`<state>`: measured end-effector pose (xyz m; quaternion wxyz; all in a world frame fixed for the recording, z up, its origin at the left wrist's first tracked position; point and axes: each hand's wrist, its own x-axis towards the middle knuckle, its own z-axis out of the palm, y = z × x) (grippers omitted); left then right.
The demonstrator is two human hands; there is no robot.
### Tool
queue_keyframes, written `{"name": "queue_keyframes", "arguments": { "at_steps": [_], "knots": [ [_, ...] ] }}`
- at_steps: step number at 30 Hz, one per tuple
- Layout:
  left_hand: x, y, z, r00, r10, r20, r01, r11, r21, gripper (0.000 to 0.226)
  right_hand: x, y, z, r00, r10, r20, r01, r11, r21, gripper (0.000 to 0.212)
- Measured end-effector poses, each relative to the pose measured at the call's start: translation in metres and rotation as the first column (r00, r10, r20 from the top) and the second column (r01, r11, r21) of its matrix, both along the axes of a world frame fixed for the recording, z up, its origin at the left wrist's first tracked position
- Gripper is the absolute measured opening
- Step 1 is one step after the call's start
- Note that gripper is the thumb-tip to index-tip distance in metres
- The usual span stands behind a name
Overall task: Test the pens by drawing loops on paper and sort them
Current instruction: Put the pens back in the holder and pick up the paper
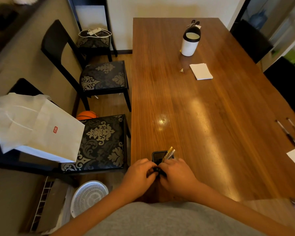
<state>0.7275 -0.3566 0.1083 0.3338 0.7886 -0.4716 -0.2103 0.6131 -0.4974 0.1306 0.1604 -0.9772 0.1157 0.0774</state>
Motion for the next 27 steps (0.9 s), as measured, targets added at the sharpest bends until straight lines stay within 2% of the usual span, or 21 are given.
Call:
{"name": "queue_keyframes", "arguments": {
  "at_steps": [6, 10, 12, 15, 19, 22, 25, 27],
  "knots": [
    [0.004, 0.004, -0.001, 1.000, 0.009, -0.003, -0.009, 1.000, -0.007, 0.022, 0.001, -0.001, -0.001, 1.000, -0.003, -0.008, 0.004, 1.000, 0.017, 0.033],
    [0.007, 0.016, -0.002, 0.998, 0.048, -0.028, -0.048, 0.999, -0.013, 0.021, -0.005, -0.003, 0.000, 0.998, -0.031, 0.052, 0.030, 0.999, 0.030, 0.038],
    [0.010, 0.029, -0.007, 0.992, 0.097, -0.075, -0.096, 0.995, 0.007, 0.017, -0.013, -0.005, 0.002, 0.988, -0.105, 0.109, 0.101, 0.994, 0.041, 0.036],
    [0.019, 0.059, -0.024, 0.974, 0.165, -0.158, -0.149, 0.983, 0.110, 0.011, -0.033, -0.008, 0.002, 0.935, -0.322, 0.150, 0.297, 0.940, 0.168, 0.023],
    [0.031, 0.106, -0.062, 0.960, 0.201, -0.196, -0.115, 0.919, 0.378, 0.010, -0.074, 0.000, -0.009, 0.779, -0.623, 0.063, 0.584, 0.759, 0.289, 0.014],
    [0.038, 0.138, -0.088, 0.971, 0.151, -0.185, -0.033, 0.852, 0.523, 0.008, -0.104, 0.018, -0.032, 0.598, -0.800, -0.050, 0.750, 0.537, 0.386, 0.016],
    [0.041, 0.155, -0.109, 0.977, 0.069, -0.202, 0.071, 0.786, 0.614, 0.004, -0.134, 0.045, -0.060, 0.443, -0.864, -0.238, 0.848, 0.318, 0.423, 0.019],
    [0.042, 0.160, -0.116, 0.976, 0.018, -0.215, 0.138, 0.714, 0.687, 0.013, -0.156, 0.068, -0.077, 0.370, -0.850, -0.374, 0.889, 0.208, 0.409, 0.015]
  ]
}}
